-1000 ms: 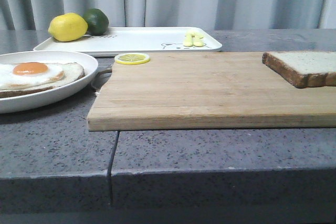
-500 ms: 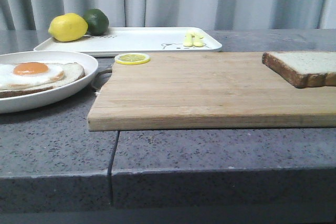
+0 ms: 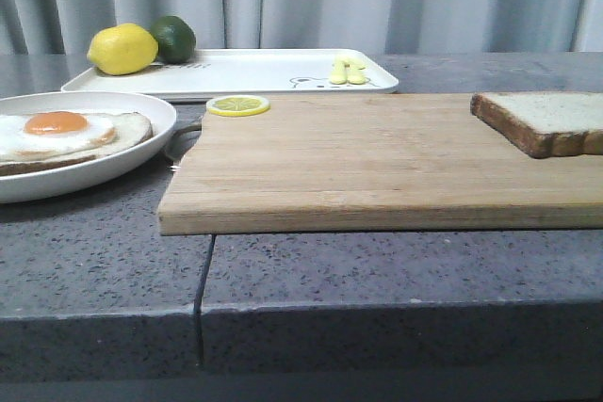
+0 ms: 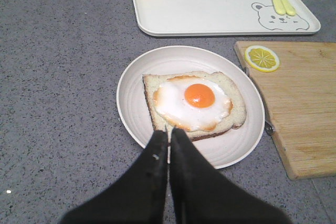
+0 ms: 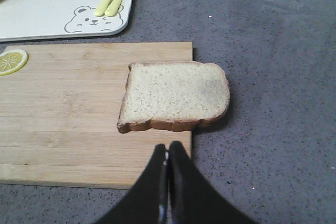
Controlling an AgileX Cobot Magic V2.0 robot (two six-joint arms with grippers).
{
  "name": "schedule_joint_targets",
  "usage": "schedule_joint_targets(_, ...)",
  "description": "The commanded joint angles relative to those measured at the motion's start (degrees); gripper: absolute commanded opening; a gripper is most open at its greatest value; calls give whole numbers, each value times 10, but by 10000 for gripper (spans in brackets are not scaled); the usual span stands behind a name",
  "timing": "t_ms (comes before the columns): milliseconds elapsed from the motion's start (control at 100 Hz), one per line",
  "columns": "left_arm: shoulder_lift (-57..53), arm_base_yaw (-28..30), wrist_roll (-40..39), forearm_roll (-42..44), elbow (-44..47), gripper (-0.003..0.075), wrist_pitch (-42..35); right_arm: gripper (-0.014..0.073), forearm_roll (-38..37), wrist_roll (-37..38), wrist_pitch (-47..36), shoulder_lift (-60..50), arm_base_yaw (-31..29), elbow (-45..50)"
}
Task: Place bread and move sandwich to tray
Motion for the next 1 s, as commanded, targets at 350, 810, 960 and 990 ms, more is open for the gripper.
schedule_joint_targets(350,7,-2,-3,-14,-20,482,-33,374,2,0,-35,8,-3,-21)
schedule_joint_targets(810,7,-2,-3,-14,-20,494,-33,551,2,0,-46,8,-3,-21)
schedule_joint_targets(960,7,-2,-3,-14,-20,494,-33,551,2,0,-47,8,-3,-21)
schedule_joint_targets(990,7,-2,-3,-14,-20,494,-33,551,2,0,-47,8,-3,-21)
